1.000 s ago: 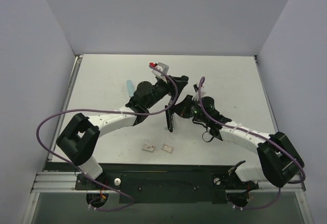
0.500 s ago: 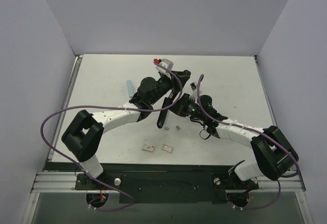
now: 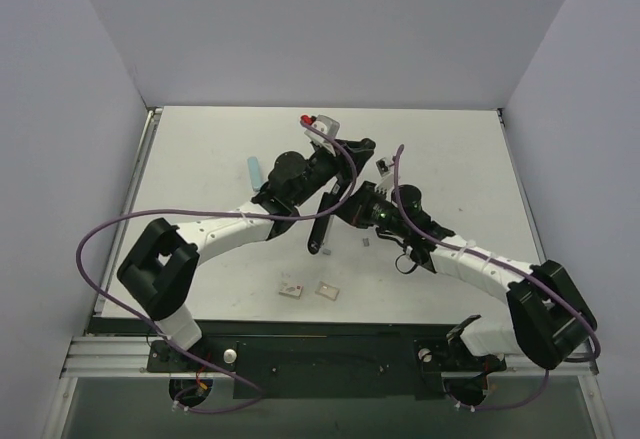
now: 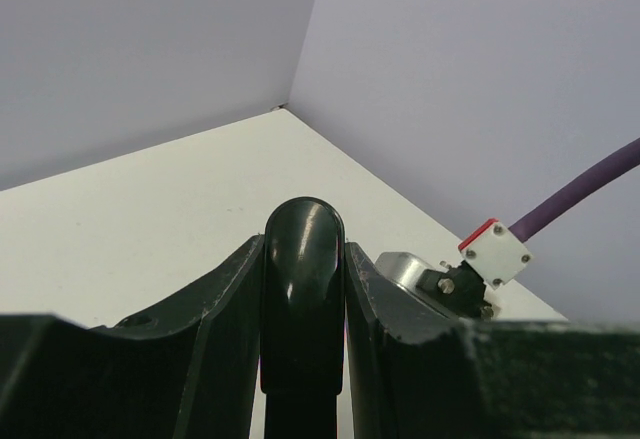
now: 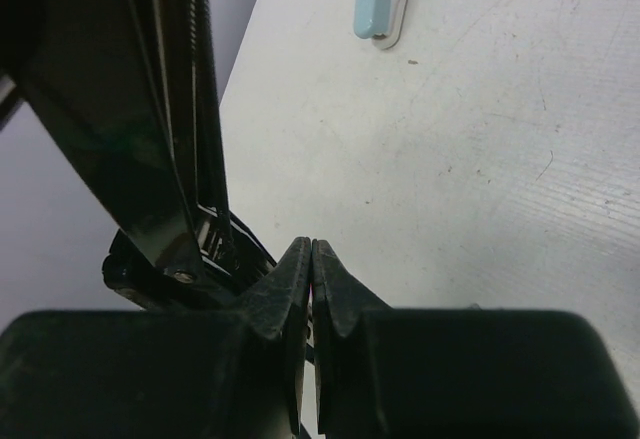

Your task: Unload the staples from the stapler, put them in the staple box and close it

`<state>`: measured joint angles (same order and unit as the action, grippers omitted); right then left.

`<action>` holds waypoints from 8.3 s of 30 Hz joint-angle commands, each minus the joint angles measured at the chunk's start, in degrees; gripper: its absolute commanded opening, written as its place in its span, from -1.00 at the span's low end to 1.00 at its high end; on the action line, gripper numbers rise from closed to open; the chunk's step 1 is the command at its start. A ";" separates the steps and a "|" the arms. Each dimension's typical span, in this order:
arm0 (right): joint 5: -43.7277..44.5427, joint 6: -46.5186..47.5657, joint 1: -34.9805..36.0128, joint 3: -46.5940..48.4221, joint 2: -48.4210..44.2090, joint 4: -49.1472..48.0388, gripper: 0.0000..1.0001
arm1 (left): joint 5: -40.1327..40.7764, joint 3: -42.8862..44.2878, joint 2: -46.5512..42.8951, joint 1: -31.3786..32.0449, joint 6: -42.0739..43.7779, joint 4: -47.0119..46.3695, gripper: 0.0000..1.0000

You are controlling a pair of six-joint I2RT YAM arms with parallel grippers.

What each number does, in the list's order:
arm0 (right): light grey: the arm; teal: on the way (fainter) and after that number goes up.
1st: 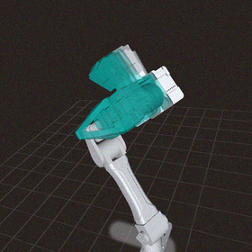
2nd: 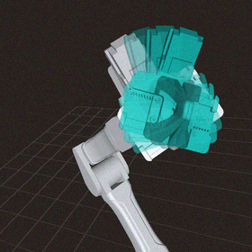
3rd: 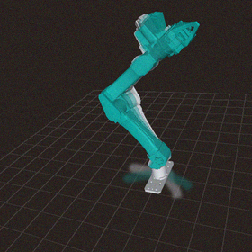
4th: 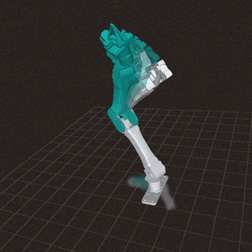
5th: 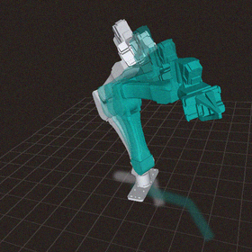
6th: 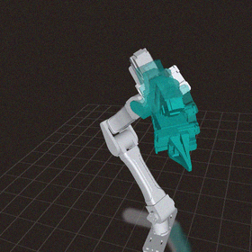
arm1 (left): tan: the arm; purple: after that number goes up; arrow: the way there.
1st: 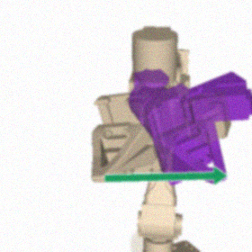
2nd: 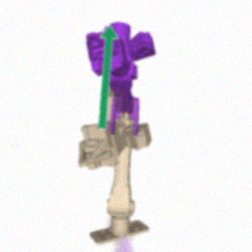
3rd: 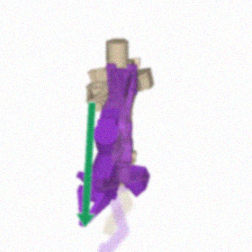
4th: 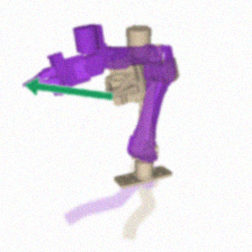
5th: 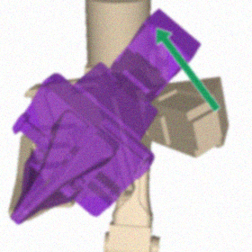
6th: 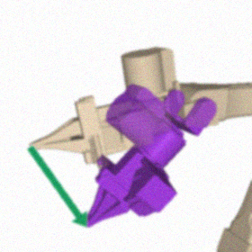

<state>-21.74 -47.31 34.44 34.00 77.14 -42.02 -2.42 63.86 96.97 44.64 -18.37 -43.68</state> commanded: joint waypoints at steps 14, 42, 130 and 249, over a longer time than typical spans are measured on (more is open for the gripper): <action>4.33 6.87 1.69 -0.86 -23.08 15.28 -1.00 | -7.95 -6.28 -18.56 0.71 -11.15 -3.86 -1.00; 2.23 12.25 5.64 -9.29 -47.97 39.05 -1.00 | -4.71 -12.00 -38.87 1.15 -9.05 7.73 -1.00; 5.21 35.35 33.06 5.37 -40.41 40.81 -1.00 | -35.55 -31.86 -52.68 1.15 -28.56 6.16 -1.00; 31.05 14.70 23.31 -13.52 -54.73 46.24 0.14 | 20.17 44.94 28.27 -19.77 -4.22 60.64 -1.00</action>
<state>8.99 -33.17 58.67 20.67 22.65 6.22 18.15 101.60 123.85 25.71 -22.90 15.35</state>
